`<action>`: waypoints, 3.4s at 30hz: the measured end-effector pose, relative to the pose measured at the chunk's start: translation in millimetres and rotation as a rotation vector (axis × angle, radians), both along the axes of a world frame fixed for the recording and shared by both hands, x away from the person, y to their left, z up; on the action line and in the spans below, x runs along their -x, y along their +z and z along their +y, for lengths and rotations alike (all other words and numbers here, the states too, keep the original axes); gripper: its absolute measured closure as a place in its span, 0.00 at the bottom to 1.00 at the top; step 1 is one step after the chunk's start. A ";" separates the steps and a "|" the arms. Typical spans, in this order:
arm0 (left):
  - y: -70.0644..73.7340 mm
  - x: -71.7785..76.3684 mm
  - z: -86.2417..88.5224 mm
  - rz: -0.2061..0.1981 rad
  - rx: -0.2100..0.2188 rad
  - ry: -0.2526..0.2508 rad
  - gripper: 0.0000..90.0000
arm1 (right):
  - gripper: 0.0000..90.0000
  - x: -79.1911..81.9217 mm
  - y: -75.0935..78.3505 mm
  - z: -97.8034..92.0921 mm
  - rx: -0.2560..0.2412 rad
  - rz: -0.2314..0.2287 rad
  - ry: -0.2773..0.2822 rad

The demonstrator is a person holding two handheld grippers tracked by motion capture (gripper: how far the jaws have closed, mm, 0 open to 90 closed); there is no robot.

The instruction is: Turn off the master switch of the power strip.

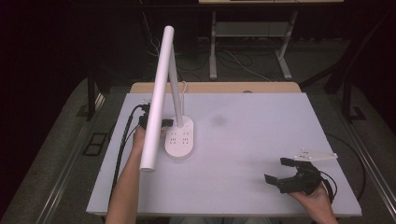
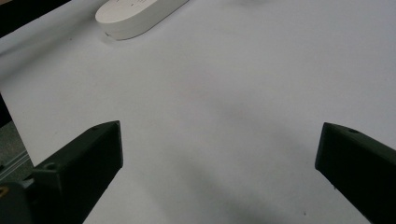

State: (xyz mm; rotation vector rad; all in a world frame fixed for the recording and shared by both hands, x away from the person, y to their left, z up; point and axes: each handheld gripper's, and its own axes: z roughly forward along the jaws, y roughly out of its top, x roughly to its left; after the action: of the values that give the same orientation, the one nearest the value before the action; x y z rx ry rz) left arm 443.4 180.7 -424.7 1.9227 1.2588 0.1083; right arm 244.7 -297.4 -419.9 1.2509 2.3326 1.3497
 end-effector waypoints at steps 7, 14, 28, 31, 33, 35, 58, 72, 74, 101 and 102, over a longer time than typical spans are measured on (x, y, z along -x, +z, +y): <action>-0.8 2.3 -1.3 -0.012 -0.001 0.014 1.00 | 0.00 0.3 -0.1 2.4 0.010 0.009 0.009; 3.5 4.9 -9.7 -0.035 -0.096 0.006 1.00 | 0.00 0.2 -0.2 2.2 0.011 0.004 0.008; 3.5 5.8 -10.0 -0.049 -0.110 0.006 1.00 | 0.00 0.0 0.6 0.4 0.003 0.003 -0.001; 3.7 5.2 -9.7 -0.042 -0.101 0.006 1.00 | 0.00 0.1 0.4 0.4 0.005 0.002 -0.001; 3.9 5.3 -9.6 -0.042 -0.094 0.009 1.00 | 0.00 0.4 0.8 0.2 0.002 0.003 -0.002; 6.6 5.1 -8.0 -0.051 -0.103 0.019 1.00 | 0.00 0.1 0.7 -0.3 0.000 0.001 -0.002; 40.4 22.0 28.1 -0.129 0.001 0.060 0.98 | 0.00 -1.3 -0.4 -1.6 -0.005 0.006 -0.009; 59.1 56.4 36.9 -0.188 0.072 0.097 0.91 | 0.00 -0.6 0.3 0.6 -0.007 0.004 -0.001; 60.6 62.5 40.3 -0.189 0.093 0.101 0.86 | 0.00 -0.2 0.7 0.8 -0.009 0.008 0.001; 46.2 138.9 40.4 -0.260 0.215 -0.040 0.12 | 0.00 1.2 2.6 1.2 -0.009 0.000 -0.004; 45.1 140.3 39.2 -0.252 0.205 -0.053 0.07 | 0.00 1.3 2.7 1.2 -0.010 -0.001 -0.005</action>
State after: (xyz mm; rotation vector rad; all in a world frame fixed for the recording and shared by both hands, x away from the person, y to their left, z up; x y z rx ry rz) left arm 303.1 219.9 -379.7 1.7054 1.0097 0.1813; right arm 243.3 -296.2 -417.2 1.2576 2.3240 1.3613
